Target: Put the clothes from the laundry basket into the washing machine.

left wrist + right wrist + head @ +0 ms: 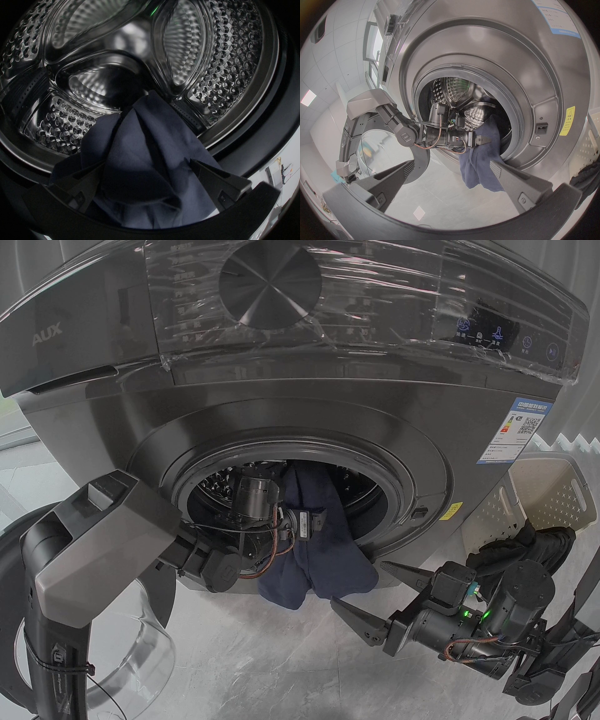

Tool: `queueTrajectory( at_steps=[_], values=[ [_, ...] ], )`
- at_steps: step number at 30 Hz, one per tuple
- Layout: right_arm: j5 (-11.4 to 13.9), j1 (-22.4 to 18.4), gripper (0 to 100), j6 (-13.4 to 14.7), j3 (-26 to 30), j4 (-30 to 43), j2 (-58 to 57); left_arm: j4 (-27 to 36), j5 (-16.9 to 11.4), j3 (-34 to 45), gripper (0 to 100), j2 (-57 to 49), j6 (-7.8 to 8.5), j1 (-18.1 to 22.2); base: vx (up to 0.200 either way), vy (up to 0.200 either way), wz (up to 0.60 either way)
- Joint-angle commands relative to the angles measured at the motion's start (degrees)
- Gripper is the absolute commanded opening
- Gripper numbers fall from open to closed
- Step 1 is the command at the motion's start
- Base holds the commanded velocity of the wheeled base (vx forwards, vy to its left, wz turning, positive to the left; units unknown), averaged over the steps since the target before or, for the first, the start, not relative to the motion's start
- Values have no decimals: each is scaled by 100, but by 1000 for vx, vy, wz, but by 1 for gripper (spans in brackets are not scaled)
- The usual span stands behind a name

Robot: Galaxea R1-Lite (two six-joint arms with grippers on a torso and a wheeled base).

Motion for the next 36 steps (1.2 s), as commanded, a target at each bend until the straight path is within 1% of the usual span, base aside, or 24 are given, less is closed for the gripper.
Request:
queueTrajectory(
  at_steps=[1,10,11,15,19,22,25,27,29,33,36],
  values=[
    [-1,9,100,2,-1,-3,9,23,-14,202,100,-137,50,14,0,0,0],
    [-1,0,100,2,-36,-12,9,-74,-14,-44,100,179,67,-3,0,0,0],
    [-1,0,100,2,-36,-3,9,-109,-14,-88,0,214,67,-12,0,0,0],
    [-1,9,100,2,-36,-12,9,-276,-14,-255,0,293,67,-3,0,0,0],
    [-1,0,100,11,-36,-12,18,-416,-5,-598,0,355,14,67,0,0,0],
    [-1,9,100,11,-53,-12,18,-495,127,-1187,0,513,-21,146,0,0,0],
    [-1,9,100,11,-53,-12,18,-627,346,-1767,0,733,-65,225,0,0,0],
    [-1,0,100,11,-45,-12,9,-698,417,-2075,0,864,-82,260,0,0,0],
    [-1,0,100,11,-53,-12,9,-750,425,-2294,0,944,-82,278,0,0,0],
    [-1,0,100,11,-53,-12,9,-926,434,-2567,0,1040,-73,295,0,0,0],
    [-1,0,100,11,-53,-3,9,-1067,469,-2567,0,1067,-65,295,0,0,0]
  ],
)
